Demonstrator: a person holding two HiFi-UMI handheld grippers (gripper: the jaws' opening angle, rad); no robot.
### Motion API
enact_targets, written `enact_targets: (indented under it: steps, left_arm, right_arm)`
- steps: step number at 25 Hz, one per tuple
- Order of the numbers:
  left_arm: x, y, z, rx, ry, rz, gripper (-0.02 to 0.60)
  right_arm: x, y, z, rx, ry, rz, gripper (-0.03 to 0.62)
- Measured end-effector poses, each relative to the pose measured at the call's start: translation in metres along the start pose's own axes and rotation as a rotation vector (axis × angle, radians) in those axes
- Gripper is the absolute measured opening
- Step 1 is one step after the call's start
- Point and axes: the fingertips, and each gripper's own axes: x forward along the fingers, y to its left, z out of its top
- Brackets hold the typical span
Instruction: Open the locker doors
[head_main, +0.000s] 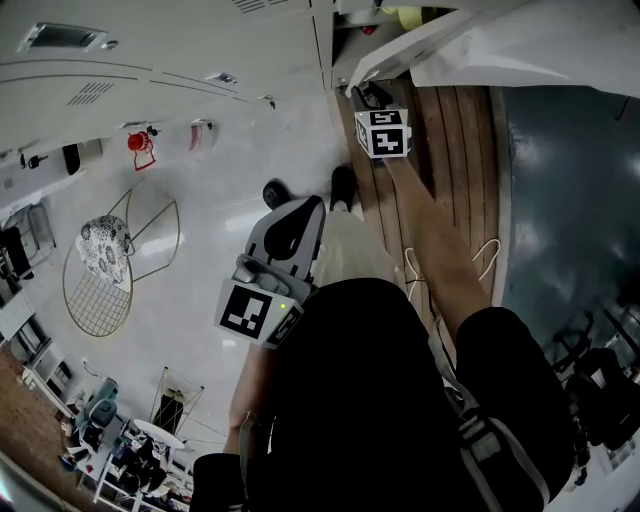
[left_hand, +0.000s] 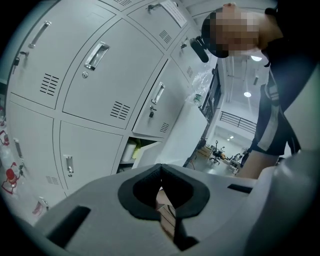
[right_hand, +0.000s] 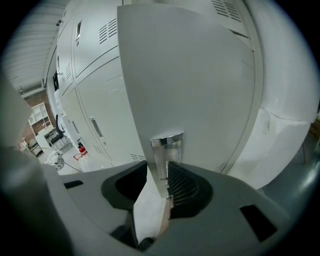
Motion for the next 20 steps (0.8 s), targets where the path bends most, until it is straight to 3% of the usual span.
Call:
enact_targets:
  steps: [20]
  left_arm:
    - [0.022,-0.047,-0.015,0.054,0.083,-0.190,0.018]
  right_arm:
    - [-0.059,-0.031,-0.048,0.094,0.003,-0.089,0.133]
